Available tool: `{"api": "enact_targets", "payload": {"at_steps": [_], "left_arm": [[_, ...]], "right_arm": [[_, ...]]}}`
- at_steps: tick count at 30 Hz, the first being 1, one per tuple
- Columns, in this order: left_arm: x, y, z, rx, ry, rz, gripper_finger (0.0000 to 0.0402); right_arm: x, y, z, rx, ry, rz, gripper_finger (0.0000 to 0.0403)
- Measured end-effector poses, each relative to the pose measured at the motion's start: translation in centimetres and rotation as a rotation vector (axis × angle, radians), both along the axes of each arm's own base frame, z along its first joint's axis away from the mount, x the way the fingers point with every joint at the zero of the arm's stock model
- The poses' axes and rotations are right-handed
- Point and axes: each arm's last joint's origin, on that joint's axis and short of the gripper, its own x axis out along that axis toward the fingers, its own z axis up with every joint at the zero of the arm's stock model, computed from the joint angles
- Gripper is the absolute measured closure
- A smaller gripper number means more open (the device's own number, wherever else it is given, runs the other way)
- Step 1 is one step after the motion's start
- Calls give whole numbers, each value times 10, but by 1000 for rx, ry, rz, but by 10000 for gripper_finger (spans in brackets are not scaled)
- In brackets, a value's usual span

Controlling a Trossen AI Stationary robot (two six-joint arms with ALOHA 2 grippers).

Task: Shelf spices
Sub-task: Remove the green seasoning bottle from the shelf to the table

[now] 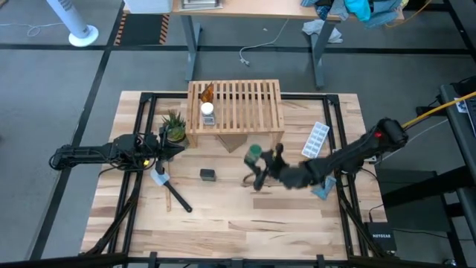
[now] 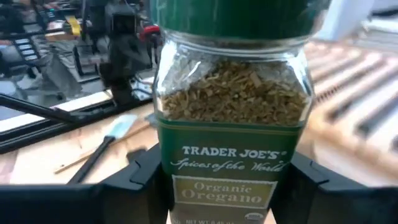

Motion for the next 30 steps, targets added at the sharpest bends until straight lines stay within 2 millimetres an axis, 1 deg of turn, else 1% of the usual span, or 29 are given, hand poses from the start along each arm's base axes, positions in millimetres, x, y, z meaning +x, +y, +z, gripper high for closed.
{"api": "enact_targets", "payload": {"at_steps": [2, 5, 7, 9, 13, 19, 23, 27, 30], "left_arm": [[0, 0, 0, 0, 0, 0, 396], [0, 0, 0, 0, 0, 0, 396], [0, 0, 0, -6, -1, 0, 396], [0, 0, 0, -26, -3, 0, 396], [0, 0, 0, -44, -6, -1, 396], [0, 0, 0, -44, -6, -1, 396], [0, 0, 0, -45, -6, -1, 396], [0, 0, 0, -44, -6, -1, 396], [0, 0, 0, -44, -7, -1, 396]], "right_arm": [[3, 11, -20, 34, 3, -38, 201], [13, 18, -53, 74, -14, -104, 201], [22, 17, -74, 76, -28, -138, 201], [31, 13, -90, 96, -48, -144, 201], [47, 9, -117, 140, -80, -126, 201], [75, 12, -136, 167, -77, -90, 201], [92, 19, -141, 145, -66, -71, 201], [101, 22, -149, 102, 0, -69, 201], [105, 20, -152, 97, 32, -65, 201]]}}
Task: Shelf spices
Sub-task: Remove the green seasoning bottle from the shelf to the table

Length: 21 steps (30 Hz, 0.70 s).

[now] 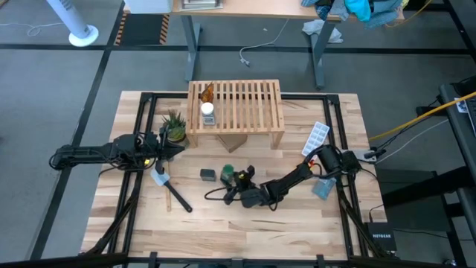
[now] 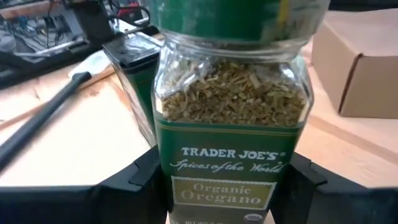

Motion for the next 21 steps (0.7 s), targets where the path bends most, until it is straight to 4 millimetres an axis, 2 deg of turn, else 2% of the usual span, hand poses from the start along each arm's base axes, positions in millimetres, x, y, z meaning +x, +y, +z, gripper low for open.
{"api": "enact_targets", "payload": {"at_steps": [5, 10, 14, 17, 21], "left_arm": [[0, 0, 0, 0, 1, 0, 396], [0, 0, 0, 0, 0, 0, 396], [0, 0, 0, 0, 1, 0, 396], [0, 0, 0, 0, 0, 0, 396], [0, 0, 0, 0, 0, 0, 396]], "right_arm": [[5, -9, 0, 37, 15, 53, 190], [10, -18, -1, 84, 24, 119, 94], [11, -22, -1, 100, 29, 143, 39], [11, -22, -1, 103, 31, 148, 20], [11, -22, -1, 101, 33, 150, 16]]}}
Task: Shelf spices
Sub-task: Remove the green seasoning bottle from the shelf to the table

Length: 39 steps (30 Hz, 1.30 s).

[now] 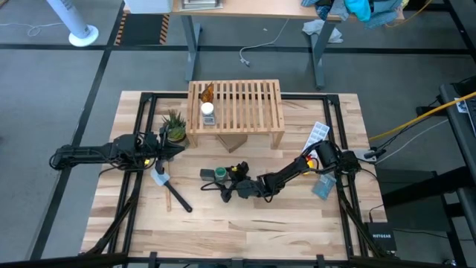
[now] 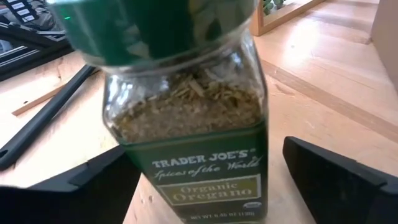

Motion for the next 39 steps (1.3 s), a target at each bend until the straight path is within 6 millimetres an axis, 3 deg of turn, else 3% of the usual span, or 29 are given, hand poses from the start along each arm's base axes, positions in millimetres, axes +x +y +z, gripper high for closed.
{"api": "enact_targets", "payload": {"at_steps": [19, 32, 35, 39], "left_arm": [[0, 0, 0, 0, 0, 0, 396], [0, 0, 0, 0, 0, 0, 396], [0, 0, 0, 0, 0, 0, 396], [0, 0, 0, 0, 0, 0, 396]], "right_arm": [[1, 7, -1, 65, 34, 185, 52], [-1, 3, -3, 5, 49, 85, 53], [-1, 3, -3, 5, 49, 85, 68], [-1, 3, -3, 4, 49, 82, 119]]}}
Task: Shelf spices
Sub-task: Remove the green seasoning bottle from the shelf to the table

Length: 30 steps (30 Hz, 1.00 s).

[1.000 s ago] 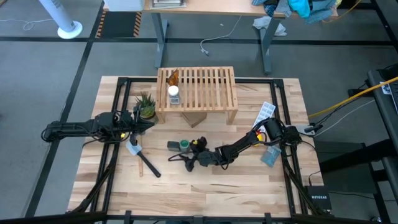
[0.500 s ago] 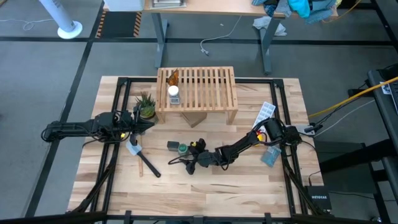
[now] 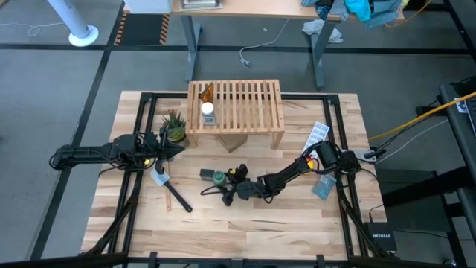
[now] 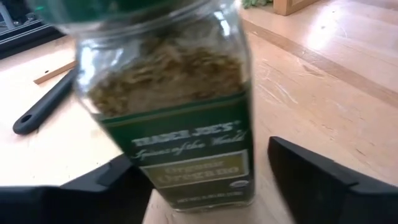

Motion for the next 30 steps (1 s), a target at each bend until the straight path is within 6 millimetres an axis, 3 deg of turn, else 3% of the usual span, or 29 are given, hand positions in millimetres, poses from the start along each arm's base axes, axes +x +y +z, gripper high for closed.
{"api": "enact_targets", "payload": {"at_steps": [5, 13, 30], "left_arm": [[0, 0, 0, 0, 0, 0, 396], [0, 0, 0, 0, 0, 0, 396], [0, 0, 0, 0, 0, 0, 396]], "right_arm": [[0, 0, 0, -2, -1, -1, 201], [-1, -1, -1, -7, 7, -45, 201], [-8, -11, -5, -26, -66, -414, 201]]}}
